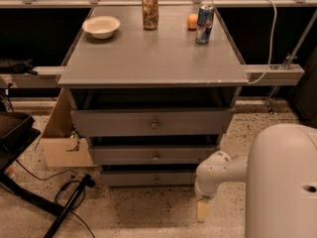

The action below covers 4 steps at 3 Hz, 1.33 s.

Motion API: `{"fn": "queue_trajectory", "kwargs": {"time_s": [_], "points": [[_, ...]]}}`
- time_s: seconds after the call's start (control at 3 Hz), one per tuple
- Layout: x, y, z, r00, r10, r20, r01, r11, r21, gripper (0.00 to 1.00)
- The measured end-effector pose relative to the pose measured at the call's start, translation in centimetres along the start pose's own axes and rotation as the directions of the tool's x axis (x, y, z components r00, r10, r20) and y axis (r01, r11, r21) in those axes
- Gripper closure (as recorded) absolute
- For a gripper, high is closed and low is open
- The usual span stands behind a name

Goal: Open bottom drawer

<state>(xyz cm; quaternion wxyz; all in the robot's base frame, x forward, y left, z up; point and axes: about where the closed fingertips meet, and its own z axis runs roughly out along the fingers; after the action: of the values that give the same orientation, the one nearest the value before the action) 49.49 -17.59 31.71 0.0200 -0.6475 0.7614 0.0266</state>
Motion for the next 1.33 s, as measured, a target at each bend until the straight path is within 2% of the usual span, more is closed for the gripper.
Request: {"fn": "queue_trajectory", "kwargs": {"time_s": [0.33, 0.67, 1.33], "points": [[-0.7, -0.3, 1.9, 1.000, -0.014, 0.008, 0.013, 0.9998, 0.017, 0.00], [-1.4, -1.8, 5.4, 0.999, -0.034, 0.013, 0.034, 0.9975, 0.062, 0.00], [-2.1, -7.8, 11.2, 0.995, -0.101, -0.002, 0.100, 0.9775, 0.186, 0.00]]}}
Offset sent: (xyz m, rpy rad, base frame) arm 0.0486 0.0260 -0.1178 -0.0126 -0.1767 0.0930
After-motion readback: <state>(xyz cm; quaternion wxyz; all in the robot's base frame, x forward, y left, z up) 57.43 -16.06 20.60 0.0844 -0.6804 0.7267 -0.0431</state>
